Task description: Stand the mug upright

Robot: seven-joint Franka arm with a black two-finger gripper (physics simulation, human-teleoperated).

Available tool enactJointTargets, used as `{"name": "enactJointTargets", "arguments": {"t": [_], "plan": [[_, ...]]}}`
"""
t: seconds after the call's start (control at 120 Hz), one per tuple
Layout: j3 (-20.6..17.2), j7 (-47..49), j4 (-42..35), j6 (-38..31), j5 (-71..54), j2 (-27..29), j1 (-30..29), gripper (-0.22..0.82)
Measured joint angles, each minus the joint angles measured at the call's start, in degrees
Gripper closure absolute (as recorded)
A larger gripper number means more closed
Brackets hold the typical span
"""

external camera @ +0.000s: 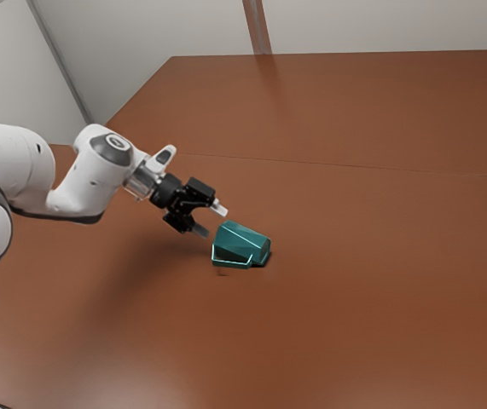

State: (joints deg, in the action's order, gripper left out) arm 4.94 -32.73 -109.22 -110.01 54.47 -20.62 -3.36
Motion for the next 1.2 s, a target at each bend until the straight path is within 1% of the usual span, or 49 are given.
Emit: {"name": "enactJointTargets", "arguments": {"t": [0.375, 0.475, 0.508, 0.625, 0.667, 0.717, 0.775, 0.85, 0.942, 1.1, 1.2], "plan": [[-1.2, -5.0, 0.1, -0.9, 4.6, -1.5, 0.4, 0.0], [-2.1, -5.9, 0.0, -1.1, 6.1, -2.1, 0.5, 0.01], [-2.3, -6.2, 0.0, -1.1, 6.4, -2.2, 0.5, 0.05], [-2.4, -7.0, 0.1, -1.3, 6.9, -2.4, 0.5, 0.35], [-2.4, -7.3, 0.2, -1.3, 6.9, -2.4, 0.5, 0.45], [-2.4, -7.6, 0.3, -1.2, 6.9, -2.3, 0.5, 0.53], [-2.4, -7.9, 0.3, -1.1, 7.0, -2.2, 0.5, 0.61], [-2.4, -8.2, 0.3, -0.9, 7.0, -2.0, 0.5, 0.67], [-2.5, -8.5, 0.3, -0.8, 6.9, -1.9, 0.5, 0.72], [-2.5, -8.9, 0.3, -0.6, 6.8, -1.0, 0.5, 0.75], [-2.5, -8.9, 0.0, -0.5, 6.6, 1.9, 0.7, 0.76]]}}
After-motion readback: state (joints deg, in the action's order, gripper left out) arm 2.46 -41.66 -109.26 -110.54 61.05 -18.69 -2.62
